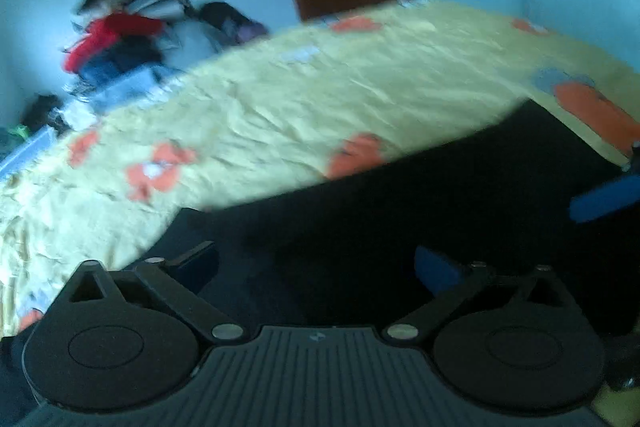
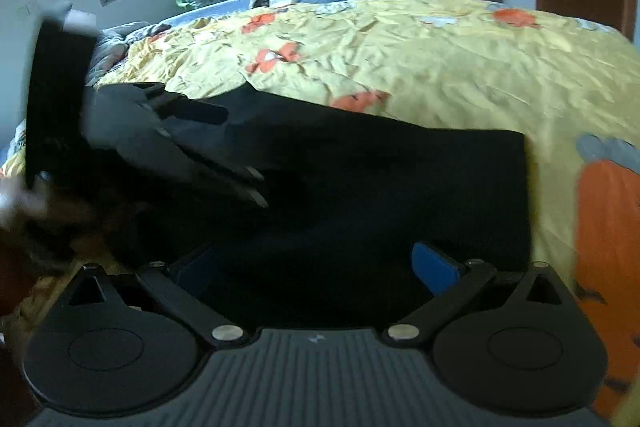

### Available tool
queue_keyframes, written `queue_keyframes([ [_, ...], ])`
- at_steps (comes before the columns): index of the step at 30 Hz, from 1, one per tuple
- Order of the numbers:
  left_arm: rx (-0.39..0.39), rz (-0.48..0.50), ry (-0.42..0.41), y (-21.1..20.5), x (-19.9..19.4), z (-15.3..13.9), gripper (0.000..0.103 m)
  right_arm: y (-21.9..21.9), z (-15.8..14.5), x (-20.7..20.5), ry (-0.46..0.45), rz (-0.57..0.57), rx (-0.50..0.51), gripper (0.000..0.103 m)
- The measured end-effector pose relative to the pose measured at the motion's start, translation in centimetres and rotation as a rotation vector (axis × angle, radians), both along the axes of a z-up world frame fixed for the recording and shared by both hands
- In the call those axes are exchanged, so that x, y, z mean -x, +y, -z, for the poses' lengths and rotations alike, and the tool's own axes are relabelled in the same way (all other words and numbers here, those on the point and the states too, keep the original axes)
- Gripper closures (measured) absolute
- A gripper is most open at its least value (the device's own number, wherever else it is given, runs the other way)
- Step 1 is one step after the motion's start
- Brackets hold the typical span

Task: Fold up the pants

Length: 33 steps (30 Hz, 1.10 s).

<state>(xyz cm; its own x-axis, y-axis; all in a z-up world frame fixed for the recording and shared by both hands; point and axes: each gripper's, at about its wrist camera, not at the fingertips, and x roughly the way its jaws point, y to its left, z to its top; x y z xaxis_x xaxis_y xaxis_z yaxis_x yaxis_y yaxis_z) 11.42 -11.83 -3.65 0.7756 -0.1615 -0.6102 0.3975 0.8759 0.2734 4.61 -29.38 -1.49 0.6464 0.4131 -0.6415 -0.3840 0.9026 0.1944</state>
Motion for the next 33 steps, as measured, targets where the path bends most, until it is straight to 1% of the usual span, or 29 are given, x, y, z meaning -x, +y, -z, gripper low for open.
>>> queue_keyframes([
  [2,0.032,-0.065,0.020,1.1,-1.6,-0.1,0.002,0.9,0.3,-1.9,-0.019,-0.008,0.014,0.000],
  [4,-0.011,-0.145,-0.010,1.9,-2.5,-0.4,0.002,1.8,0.6,-2.7,-0.041,-0.003,0.046,0.000],
  [5,-0.028,-0.167,-0.033,2.3,-2.4,-0.8,0.005,1.9,0.4,-3.1,-0.028,-0.001,0.053,0.000],
  [6,-0.039,-0.180,-0.056,2.8,-2.2,-1.2,0.005,1.8,-0.1,-3.0,-0.018,-0.013,0.053,0.000],
  [7,-0.035,-0.182,-0.075,3.3,-1.7,-1.7,0.004,1.2,-0.8,-2.8,-0.034,-0.020,0.042,0.000],
  [8,-0.019,-0.179,-0.083,3.8,-1.4,-2.3,0.004,0.4,-1.4,-2.2,-0.069,-0.002,0.032,0.000],
  [10,0.042,-0.157,-0.072,4.6,-0.5,-3.0,0.001,-2.4,-2.7,-0.8,-0.134,0.073,0.045,0.000],
  [11,0.073,-0.136,-0.055,4.7,-0.2,-3.2,0.001,-3.9,-3.2,-0.2,-0.146,0.124,0.067,0.000],
  [12,0.098,-0.107,-0.030,4.6,0.1,-3.1,0.001,-5.6,-3.4,0.3,-0.142,0.198,0.112,0.000],
  [13,0.105,-0.072,0.000,4.2,0.5,-2.9,0.001,-6.7,-3.4,0.5,-0.131,0.260,0.164,0.000],
  [14,0.094,-0.046,0.020,3.7,0.6,-2.5,0.000,-7.7,-3.3,0.5,-0.121,0.341,0.238,0.000],
  [15,0.065,-0.029,0.026,3.0,0.7,-1.7,0.000,-8.5,-3.0,0.4,-0.112,0.434,0.316,0.000],
  [16,0.008,-0.037,0.019,2.2,0.7,-0.7,0.002,-9.0,-2.7,0.4,-0.103,0.501,0.358,0.000],
  [17,-0.012,-0.048,-0.020,1.8,1.0,-0.1,0.001,-9.1,-2.6,0.5,-0.097,0.520,0.357,0.000],
  [18,-0.007,-0.050,-0.061,1.9,1.4,0.2,0.001,-8.8,-2.5,0.7,-0.099,0.484,0.315,0.000],
  [20,-0.003,-0.067,-0.054,2.0,1.3,0.2,0.001,-7.2,-2.3,0.9,-0.111,0.373,0.227,0.000],
  [21,-0.001,-0.079,-0.046,2.2,1.4,0.0,0.001,-6.0,-2.0,0.8,-0.108,0.319,0.219,0.000],
  [22,-0.004,-0.089,-0.044,2.4,1.6,-0.3,0.000,-4.9,-1.5,0.4,-0.100,0.284,0.251,0.000],
  [24,-0.027,-0.090,-0.064,2.7,2.5,-0.8,0.001,-2.6,0.1,-0.8,-0.082,0.255,0.391,0.000],
  [25,-0.038,-0.081,-0.084,2.9,3.1,-1.0,0.001,-2.6,0.1,-0.6,-0.115,0.261,0.380,0.000],
  [26,-0.045,-0.073,-0.093,3.0,3.6,-1.0,0.001,-2.8,0.1,-0.8,-0.101,0.278,0.377,0.000],
  [28,-0.052,-0.054,-0.080,3.1,4.2,-0.6,0.001,-3.4,0.1,-0.8,-0.081,0.316,0.354,0.000],
  [29,-0.047,-0.053,-0.081,3.1,4.4,-0.3,0.001,-3.7,0.0,-0.6,-0.081,0.346,0.367,0.000],
  [31,-0.044,-0.067,-0.103,2.9,4.7,-0.2,0.001,-3.8,-0.7,-0.1,-0.114,0.409,0.418,0.000],
  [33,-0.044,-0.048,-0.109,2.5,5.0,-0.4,0.001,-3.4,-1.3,0.5,-0.175,0.475,0.509,0.000],
])
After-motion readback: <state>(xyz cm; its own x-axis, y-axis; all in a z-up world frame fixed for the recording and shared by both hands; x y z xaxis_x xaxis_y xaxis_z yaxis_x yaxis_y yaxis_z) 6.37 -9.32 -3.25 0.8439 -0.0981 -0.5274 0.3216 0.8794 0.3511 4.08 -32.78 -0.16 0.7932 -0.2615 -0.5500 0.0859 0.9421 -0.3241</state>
